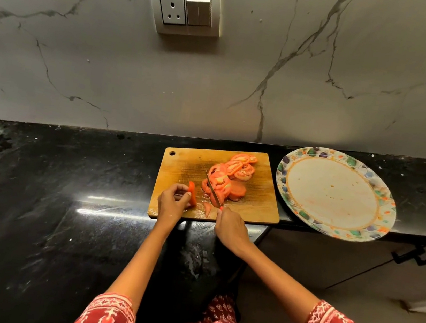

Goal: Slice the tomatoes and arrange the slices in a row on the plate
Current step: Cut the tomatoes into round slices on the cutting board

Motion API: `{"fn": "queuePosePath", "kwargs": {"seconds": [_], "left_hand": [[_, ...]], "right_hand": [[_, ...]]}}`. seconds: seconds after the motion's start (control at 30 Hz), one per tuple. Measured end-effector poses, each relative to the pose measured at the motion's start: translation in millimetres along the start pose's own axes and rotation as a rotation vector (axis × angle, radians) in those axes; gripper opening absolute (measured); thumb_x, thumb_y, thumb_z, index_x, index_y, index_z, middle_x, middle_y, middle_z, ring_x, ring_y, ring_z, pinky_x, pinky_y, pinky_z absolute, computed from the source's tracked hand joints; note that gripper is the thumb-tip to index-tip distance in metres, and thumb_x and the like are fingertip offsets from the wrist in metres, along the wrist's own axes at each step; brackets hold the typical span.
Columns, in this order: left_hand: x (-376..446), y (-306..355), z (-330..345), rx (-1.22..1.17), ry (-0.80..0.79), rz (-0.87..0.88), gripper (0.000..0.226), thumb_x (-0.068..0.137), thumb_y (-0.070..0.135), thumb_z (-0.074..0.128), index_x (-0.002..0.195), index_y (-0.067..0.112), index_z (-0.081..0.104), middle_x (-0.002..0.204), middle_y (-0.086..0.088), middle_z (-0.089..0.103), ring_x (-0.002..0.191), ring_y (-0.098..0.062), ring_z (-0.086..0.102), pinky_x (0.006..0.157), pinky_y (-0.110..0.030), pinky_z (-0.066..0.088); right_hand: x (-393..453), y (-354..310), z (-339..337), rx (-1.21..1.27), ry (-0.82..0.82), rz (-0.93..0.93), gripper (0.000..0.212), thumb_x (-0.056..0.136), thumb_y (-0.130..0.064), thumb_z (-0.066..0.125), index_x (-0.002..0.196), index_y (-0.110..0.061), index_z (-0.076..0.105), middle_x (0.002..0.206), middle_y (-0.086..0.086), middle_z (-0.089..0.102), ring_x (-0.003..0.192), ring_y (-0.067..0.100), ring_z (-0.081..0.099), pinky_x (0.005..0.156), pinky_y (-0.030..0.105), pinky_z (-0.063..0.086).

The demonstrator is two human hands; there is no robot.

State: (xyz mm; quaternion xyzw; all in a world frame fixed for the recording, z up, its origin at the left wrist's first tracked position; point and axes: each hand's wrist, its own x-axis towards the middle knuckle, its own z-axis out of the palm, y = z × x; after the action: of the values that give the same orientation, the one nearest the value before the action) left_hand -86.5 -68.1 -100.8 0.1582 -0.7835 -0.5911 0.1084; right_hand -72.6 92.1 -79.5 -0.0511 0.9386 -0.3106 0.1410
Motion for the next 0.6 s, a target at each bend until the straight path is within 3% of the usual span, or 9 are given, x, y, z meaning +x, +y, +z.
{"fn": "queuePosePath", "kwargs": {"seconds": [0.1,0.23,0.43,0.6], "left_hand": [[2,-1,-3,0.037,0.008,-0.005,0.010,0.086,0.003,0.060,0.085,0.013,0.059,0.082,-0.004,0.063,0.071,-0.018,0.064,0.063,-0.029,0.058],[3,1,-8,0.025,0.043,-0.035,0.011,0.086,0.004,0.061,0.085,0.015,0.059,0.086,-0.007,0.064,0.073,-0.019,0.065,0.061,-0.027,0.057],[1,1,-9,-0.018,0.040,-0.092,0.009,0.084,0.003,0.061,0.088,0.011,0.061,0.092,-0.011,0.064,0.076,-0.019,0.064,0.056,-0.017,0.055],[1,2,-14,-0.016,0.011,-0.100,0.010,0.086,0.000,0.058,0.095,0.004,0.059,0.094,-0.013,0.062,0.064,-0.004,0.064,0.054,-0.013,0.053]], "right_hand": [[-6,5,1,-0.035,-0.045,-0.043,0.030,0.100,-0.021,0.032,0.102,0.000,0.054,0.102,0.022,0.061,0.096,0.038,0.058,0.069,0.034,0.037],[-21,16,0,-0.181,-0.120,-0.085,0.033,0.101,-0.026,0.032,0.109,-0.003,0.053,0.107,0.020,0.060,0.102,0.038,0.057,0.078,0.039,0.044],[-11,20,-16,-0.369,-0.033,-0.144,0.030,0.102,-0.021,0.029,0.112,-0.002,0.050,0.110,0.018,0.060,0.104,0.036,0.059,0.078,0.040,0.045],[-12,18,-13,-0.360,-0.016,-0.180,0.032,0.102,-0.025,0.028,0.115,-0.003,0.049,0.112,0.018,0.059,0.104,0.036,0.058,0.079,0.039,0.045]]}}
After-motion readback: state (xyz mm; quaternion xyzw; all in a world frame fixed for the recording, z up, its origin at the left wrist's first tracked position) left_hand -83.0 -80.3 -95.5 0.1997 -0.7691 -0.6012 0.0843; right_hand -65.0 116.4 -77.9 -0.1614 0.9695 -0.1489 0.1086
